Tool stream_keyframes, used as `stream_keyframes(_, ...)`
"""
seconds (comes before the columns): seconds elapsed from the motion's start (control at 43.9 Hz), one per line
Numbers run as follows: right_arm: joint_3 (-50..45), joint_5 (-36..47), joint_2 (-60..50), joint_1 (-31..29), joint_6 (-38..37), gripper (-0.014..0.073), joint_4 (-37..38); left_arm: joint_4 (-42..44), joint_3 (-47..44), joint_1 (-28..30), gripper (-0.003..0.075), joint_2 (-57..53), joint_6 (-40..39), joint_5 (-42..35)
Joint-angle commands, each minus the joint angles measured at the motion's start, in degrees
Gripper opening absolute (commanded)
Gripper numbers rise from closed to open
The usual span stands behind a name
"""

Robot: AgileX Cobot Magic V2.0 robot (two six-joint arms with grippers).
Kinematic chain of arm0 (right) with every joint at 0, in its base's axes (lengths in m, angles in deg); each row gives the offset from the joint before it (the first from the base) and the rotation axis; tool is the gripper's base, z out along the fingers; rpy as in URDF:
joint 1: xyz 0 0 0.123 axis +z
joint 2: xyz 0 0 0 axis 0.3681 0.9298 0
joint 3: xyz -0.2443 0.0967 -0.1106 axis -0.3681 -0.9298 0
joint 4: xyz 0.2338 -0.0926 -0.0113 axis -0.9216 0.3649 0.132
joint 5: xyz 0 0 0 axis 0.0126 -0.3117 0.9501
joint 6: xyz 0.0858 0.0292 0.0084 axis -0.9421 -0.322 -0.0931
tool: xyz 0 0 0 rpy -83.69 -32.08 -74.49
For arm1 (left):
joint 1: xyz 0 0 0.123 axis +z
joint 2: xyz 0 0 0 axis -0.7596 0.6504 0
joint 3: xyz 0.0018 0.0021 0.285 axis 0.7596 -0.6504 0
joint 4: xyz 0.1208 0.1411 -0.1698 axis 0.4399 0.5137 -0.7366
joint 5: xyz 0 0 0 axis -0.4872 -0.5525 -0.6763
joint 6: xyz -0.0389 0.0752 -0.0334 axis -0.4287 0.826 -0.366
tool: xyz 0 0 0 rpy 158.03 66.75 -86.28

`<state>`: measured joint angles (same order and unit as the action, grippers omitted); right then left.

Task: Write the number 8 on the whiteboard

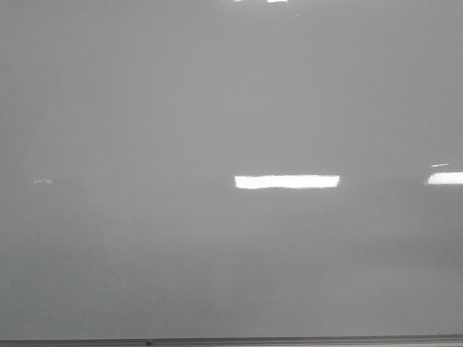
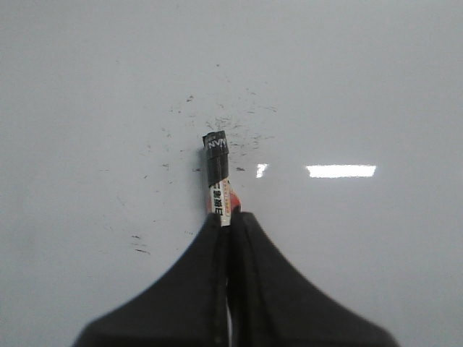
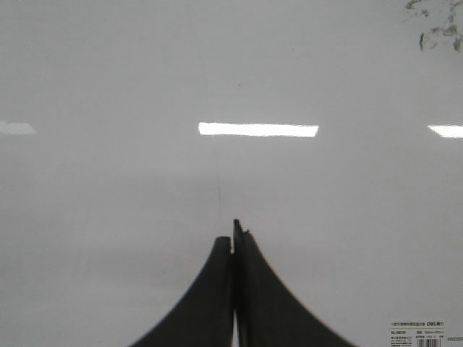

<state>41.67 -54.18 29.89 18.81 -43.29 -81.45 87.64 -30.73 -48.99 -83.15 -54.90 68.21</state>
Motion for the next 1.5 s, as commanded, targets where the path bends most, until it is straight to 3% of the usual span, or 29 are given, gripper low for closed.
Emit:
stream_keyframes(0.0, 0.1, 4.7, -0.9, 0.0, -0.1, -0.0068, 0.7, 0.0, -0.8, -0.4, -0.0021, -0.7, -0.4, -4.9)
stream_keyframes(1.093, 0.1, 5.1, -0.9, 0.0, -0.1, -0.0068, 0.7, 0.0, -0.8, -0.4, -0.0021, -0.7, -0.4, -4.9)
stream_keyframes(1.344, 0.1, 8.3, -0.9, 0.0, -0.1, -0.0068, 0.4, -0.5, -0.8, -0.4, -0.0021, -0.7, -0.4, -9.2)
stream_keyframes(1.48, 1.4, 11.1, -0.9, 0.0, -0.1, -0.0068, -0.4, -0.5, 0.4, -0.4, -0.0021, -0.7, -0.4, -16.9)
